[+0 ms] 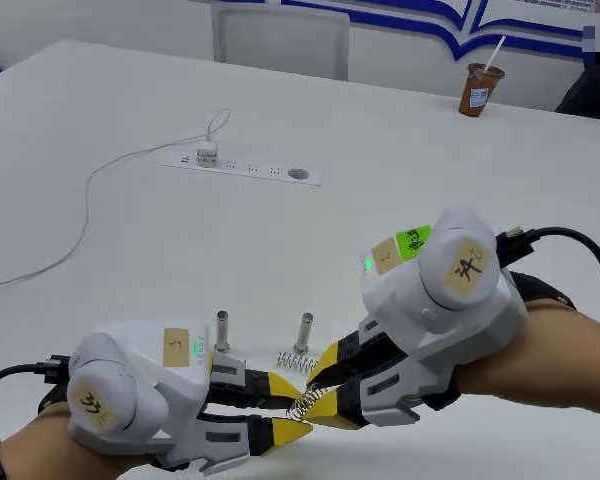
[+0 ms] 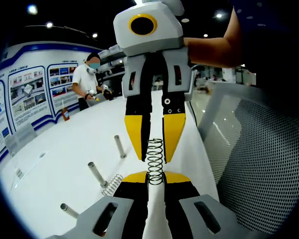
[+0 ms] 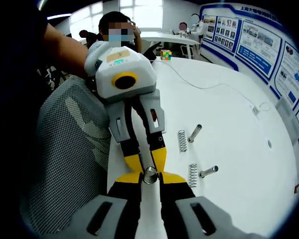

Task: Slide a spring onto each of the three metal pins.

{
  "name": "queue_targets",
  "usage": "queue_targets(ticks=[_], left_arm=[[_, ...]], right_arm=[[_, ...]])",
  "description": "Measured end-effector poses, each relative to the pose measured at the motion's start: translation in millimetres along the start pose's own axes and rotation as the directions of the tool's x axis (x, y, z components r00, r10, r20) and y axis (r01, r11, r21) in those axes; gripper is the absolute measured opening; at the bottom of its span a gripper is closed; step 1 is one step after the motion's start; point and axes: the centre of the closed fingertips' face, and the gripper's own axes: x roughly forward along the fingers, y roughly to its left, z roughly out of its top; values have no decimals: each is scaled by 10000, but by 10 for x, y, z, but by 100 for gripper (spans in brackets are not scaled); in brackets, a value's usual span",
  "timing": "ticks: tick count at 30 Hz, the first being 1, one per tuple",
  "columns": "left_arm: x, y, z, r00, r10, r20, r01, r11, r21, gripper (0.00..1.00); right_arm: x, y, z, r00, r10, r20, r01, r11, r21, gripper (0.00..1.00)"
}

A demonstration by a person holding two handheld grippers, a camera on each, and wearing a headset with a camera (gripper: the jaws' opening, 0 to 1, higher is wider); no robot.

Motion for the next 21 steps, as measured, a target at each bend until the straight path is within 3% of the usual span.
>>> queue_targets(ticks=[21], left_arm=[[42,-17,59,9998,50,177,-47,9999,-157,15]], right_arm=[[-25,-28,-28,9999,-135,-82,136,9999,102,12]])
